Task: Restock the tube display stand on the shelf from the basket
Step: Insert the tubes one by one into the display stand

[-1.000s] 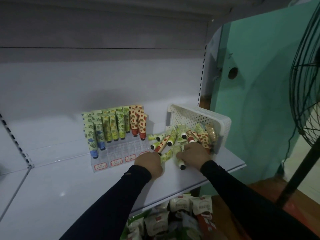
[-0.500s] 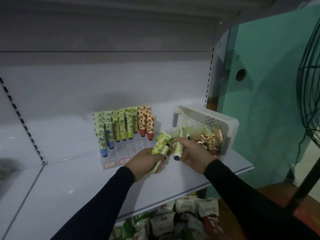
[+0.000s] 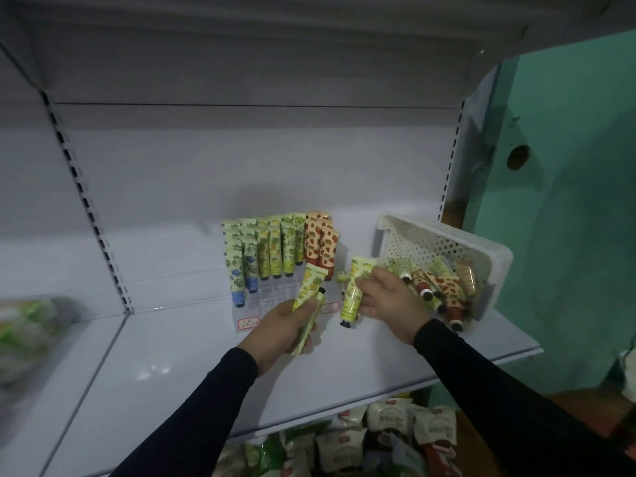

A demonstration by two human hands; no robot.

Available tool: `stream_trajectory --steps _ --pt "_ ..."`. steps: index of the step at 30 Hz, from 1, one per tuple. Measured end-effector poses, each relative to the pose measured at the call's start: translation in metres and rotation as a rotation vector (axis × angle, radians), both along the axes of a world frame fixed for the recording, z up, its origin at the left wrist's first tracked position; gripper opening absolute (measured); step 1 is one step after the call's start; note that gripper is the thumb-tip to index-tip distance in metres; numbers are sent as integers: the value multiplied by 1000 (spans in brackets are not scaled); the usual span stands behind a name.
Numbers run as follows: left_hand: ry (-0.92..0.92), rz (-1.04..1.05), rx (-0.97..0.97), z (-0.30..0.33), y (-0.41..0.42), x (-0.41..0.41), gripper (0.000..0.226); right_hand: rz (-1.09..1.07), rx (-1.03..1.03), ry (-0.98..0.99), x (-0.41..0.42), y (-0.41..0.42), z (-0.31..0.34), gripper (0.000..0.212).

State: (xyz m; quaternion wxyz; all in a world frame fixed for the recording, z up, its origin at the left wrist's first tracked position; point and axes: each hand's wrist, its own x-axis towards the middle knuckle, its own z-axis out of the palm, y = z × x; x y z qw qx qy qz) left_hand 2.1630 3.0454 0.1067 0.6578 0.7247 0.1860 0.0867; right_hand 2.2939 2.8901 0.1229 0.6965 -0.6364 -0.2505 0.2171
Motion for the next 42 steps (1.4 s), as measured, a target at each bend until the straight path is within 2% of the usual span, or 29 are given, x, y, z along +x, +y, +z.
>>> stream_trajectory --steps 5,9,13,15,19,22,26,30,35,38,42 --pt "-37 -11 39 -1 6 -11 25 -26 -20 -44 1 11 4 49" --pt "-82 31 -13 -3 14 -16 19 -81 -81 -237 1 18 10 43" --pt "-168 61 -99 -7 27 -23 18 -166 -134 -422 -2 26 20 26" --pt "-240 112 -77 -6 35 -29 14 -168 -124 -474 -2 33 24 15" --pt "-405 342 -35 3 56 -45 9 -178 -133 -477 -1 51 30 27" --pt "-463 553 -1 8 75 -56 16 -167 -110 -530 -4 65 36 23" --pt "-389 655 83 -6 100 -57 25 -156 -125 -589 -4 87 37 28" --pt "-324 668 119 -25 111 -51 17 -148 -98 -592 -6 106 37 32" --pt "-304 668 113 -42 117 -46 17 -163 -98 -640 -7 126 32 39" --pt "-290 674 95 -45 121 -44 18 -169 -118 -693 -9 135 32 33" --pt "-303 670 65 -46 122 -44 17 -165 -143 -734 -8 143 29 36"
